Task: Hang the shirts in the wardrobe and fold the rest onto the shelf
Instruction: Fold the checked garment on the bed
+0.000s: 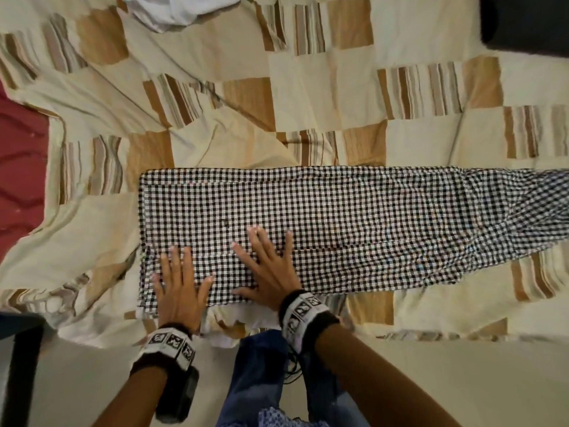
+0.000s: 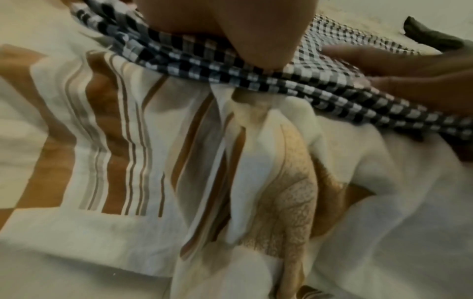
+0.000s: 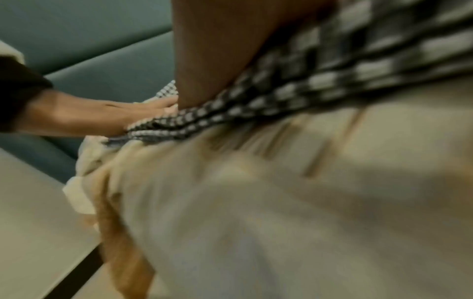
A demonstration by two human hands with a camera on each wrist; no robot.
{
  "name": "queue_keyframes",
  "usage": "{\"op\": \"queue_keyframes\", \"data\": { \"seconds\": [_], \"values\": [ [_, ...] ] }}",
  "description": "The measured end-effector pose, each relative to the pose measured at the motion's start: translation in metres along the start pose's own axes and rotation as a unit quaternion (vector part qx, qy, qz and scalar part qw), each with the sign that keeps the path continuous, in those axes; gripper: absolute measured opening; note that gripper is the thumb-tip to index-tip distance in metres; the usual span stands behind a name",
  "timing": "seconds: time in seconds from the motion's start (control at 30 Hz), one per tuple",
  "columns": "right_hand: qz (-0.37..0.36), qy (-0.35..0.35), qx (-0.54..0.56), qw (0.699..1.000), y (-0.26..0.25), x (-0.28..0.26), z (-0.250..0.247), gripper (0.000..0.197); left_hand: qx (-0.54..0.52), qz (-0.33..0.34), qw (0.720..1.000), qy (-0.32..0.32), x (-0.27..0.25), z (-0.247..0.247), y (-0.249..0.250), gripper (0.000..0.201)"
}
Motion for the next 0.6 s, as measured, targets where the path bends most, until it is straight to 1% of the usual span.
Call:
{"op": "queue_keyframes", "data": {
  "seconds": [0.07,0.1,0.13,0.17,0.2,0.27,0.3,0.33,0.37,0.4,0.43,0.47,0.53,0.6],
  "values": [
    [-0.009,0.001,-0.006,1.0,0.018,-0.002,0.002,0.092,0.011,-0.007,1.0,0.013,0.003,-0.001,0.0,0.084],
    [-0.008,0.008,-0.004,1.0,0.04,-0.009,0.003,0.091,0.011,-0.011,1.0,0.019,0.003,-0.001,0.001,0.084],
    [0.011,0.014,0.0,1.0,0.069,-0.02,0.008,0.09,0.008,-0.016,1.0,0.022,0.002,-0.001,0.003,0.083],
    [0.051,0.012,0.012,0.999,0.105,-0.035,0.016,0.091,0.0,-0.023,0.999,0.028,0.002,-0.002,0.005,0.083],
    [0.108,0.0,0.033,0.994,0.144,-0.055,0.025,0.091,-0.014,-0.032,0.999,0.035,0.001,-0.004,0.009,0.082],
    [0.229,-0.019,0.094,0.969,0.218,-0.106,0.042,0.092,-0.061,-0.067,0.995,0.048,0.002,-0.007,0.019,0.073],
    [0.277,-0.021,0.116,0.954,0.248,-0.132,0.048,0.096,-0.088,-0.089,0.99,0.059,0.003,-0.009,0.026,0.072],
    [0.312,-0.03,0.121,0.942,0.271,-0.153,0.052,0.1,-0.112,-0.11,0.985,0.066,0.005,-0.013,0.036,0.075],
    [0.333,-0.042,0.118,0.935,0.289,-0.168,0.053,0.104,-0.126,-0.125,0.982,0.068,0.008,-0.017,0.048,0.077],
    [0.34,-0.044,0.121,0.932,0.301,-0.177,0.049,0.107,-0.126,-0.125,0.982,0.065,0.012,-0.021,0.064,0.077],
    [0.336,-0.024,0.125,0.933,0.309,-0.18,0.041,0.109,-0.111,-0.107,0.986,0.062,0.016,-0.025,0.084,0.075],
    [0.33,0.003,0.122,0.936,0.314,-0.178,0.029,0.107,-0.087,-0.075,0.991,0.06,0.021,-0.029,0.106,0.072],
    [0.314,0.042,0.109,0.942,0.322,-0.168,0.006,0.099,-0.041,0.003,0.997,0.06,0.03,-0.033,0.153,0.067],
    [0.286,0.072,0.094,0.951,0.329,-0.147,-0.01,0.091,0.003,0.073,0.996,0.052,0.036,-0.032,0.2,0.064]
  ]
}}
Point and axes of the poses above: each hand's wrist, its own x-axis towards the middle knuckle, its own z-axis out of the palm, y = z × x, the point moved 5 cm from there along x, towards the middle knuckle, and after that the axes turned 11 degrees about -y, right-handed, at the moved point
